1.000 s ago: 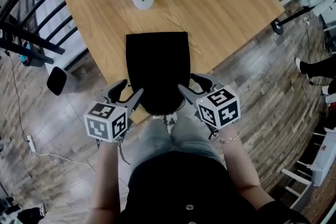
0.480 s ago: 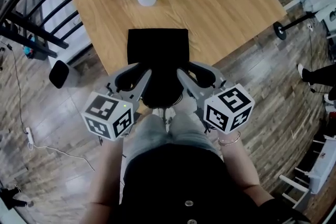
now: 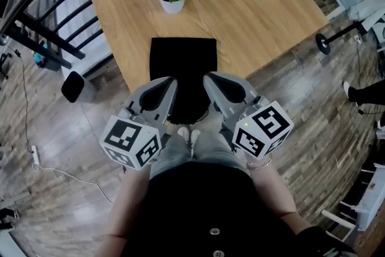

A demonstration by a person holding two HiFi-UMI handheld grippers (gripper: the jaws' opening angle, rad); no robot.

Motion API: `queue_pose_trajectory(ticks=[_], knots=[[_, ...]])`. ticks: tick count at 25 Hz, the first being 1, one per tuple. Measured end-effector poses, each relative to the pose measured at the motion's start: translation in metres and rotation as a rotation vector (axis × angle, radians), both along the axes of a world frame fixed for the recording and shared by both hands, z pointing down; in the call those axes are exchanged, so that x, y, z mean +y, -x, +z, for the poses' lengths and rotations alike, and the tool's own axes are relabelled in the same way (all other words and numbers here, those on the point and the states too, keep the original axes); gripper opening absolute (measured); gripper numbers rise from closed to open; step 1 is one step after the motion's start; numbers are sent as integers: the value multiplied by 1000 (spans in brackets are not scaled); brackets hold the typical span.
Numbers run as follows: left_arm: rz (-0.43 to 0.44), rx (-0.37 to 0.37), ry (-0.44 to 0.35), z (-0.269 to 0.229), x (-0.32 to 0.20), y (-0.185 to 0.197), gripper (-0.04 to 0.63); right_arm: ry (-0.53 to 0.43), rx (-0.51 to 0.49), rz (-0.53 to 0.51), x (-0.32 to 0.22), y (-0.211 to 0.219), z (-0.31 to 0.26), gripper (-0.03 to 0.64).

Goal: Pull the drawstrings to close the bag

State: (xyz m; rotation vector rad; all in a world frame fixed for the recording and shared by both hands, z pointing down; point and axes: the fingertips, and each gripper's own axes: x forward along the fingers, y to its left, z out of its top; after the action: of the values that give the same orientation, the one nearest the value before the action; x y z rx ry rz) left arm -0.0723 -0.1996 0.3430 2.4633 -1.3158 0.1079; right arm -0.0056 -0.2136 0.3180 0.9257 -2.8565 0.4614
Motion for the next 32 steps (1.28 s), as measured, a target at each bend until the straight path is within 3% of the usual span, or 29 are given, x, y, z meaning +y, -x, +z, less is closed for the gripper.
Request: queue_pose_trajectory(ticks=[9, 32], knots=[[17, -9, 23, 5, 12, -5, 15, -55, 36, 19, 6, -1, -6, -2], [33, -6, 72, 16, 6, -8, 15, -22, 96, -2, -4, -9, 13, -2]])
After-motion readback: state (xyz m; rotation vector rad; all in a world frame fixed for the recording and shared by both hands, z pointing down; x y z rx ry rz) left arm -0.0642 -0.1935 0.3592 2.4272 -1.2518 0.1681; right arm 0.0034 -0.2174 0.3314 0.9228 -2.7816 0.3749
